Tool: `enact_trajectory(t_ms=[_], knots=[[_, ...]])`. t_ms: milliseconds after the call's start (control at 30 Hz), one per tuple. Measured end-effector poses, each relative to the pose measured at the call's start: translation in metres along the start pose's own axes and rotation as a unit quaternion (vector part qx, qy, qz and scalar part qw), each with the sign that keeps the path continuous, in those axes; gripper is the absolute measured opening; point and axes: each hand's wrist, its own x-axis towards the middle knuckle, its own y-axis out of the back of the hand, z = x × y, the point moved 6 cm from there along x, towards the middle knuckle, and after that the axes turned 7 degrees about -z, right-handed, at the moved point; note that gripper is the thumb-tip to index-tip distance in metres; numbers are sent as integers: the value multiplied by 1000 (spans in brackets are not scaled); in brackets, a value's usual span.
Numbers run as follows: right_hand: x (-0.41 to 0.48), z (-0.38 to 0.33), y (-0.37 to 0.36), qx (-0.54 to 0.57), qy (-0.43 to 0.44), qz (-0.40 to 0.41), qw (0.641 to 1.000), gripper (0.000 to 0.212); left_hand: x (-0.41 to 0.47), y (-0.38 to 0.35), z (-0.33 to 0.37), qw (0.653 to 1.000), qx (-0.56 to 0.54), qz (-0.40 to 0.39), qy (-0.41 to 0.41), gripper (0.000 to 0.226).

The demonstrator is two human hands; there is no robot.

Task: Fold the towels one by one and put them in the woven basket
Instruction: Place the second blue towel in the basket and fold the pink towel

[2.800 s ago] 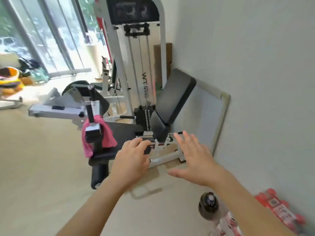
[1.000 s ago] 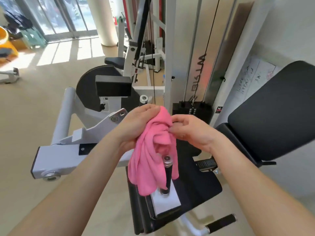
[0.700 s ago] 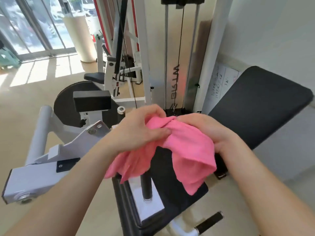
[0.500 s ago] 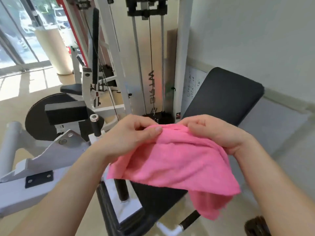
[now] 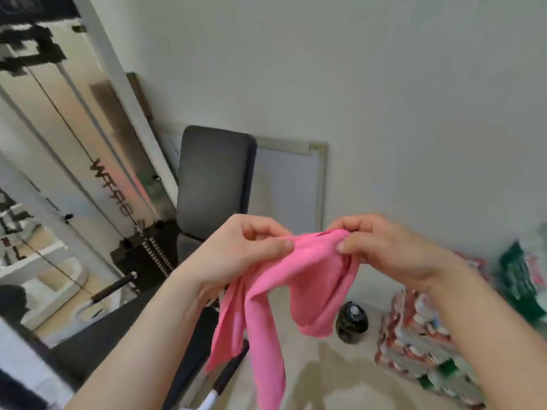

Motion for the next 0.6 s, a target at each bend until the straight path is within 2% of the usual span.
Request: enact_trajectory(t_ms=[100,200,300,367,400,433,467,500,533,567,600], knots=[[-53,14,37,38,-31,39,998,20,37,-57,19,997,-23,-63,-45,12],[-102,11,82,-79,-42,142,986,9,78,-103,29,996,-35,-49,-59,10],[-149,20,125,-246,-86,237,936,17,125,-144,33,997,-53,-2,-51,14],[-183,36,153,-293,-133,284,903,16,154,-179,35,997,-60,-29,-38,14],[-198,45,167,-296,-159,296,894,15,168,-199,36,996,-49,-71,-35,15],[-212,54,179,-266,-178,291,902,16,179,-220,38,991,-23,-124,-38,15],[-223,62,186,-191,-175,269,928,19,189,-242,41,982,15,-180,-48,12],[-231,68,191,-85,-143,242,956,22,197,-262,46,970,44,-229,-61,11],[-237,72,195,37,-103,225,968,27,205,-280,51,961,56,-261,-77,13],[-241,73,201,129,-61,218,965,32,215,-295,57,955,55,-278,-92,13],[-245,74,210,174,-31,225,958,37,227,-309,63,951,52,-285,-108,14]])
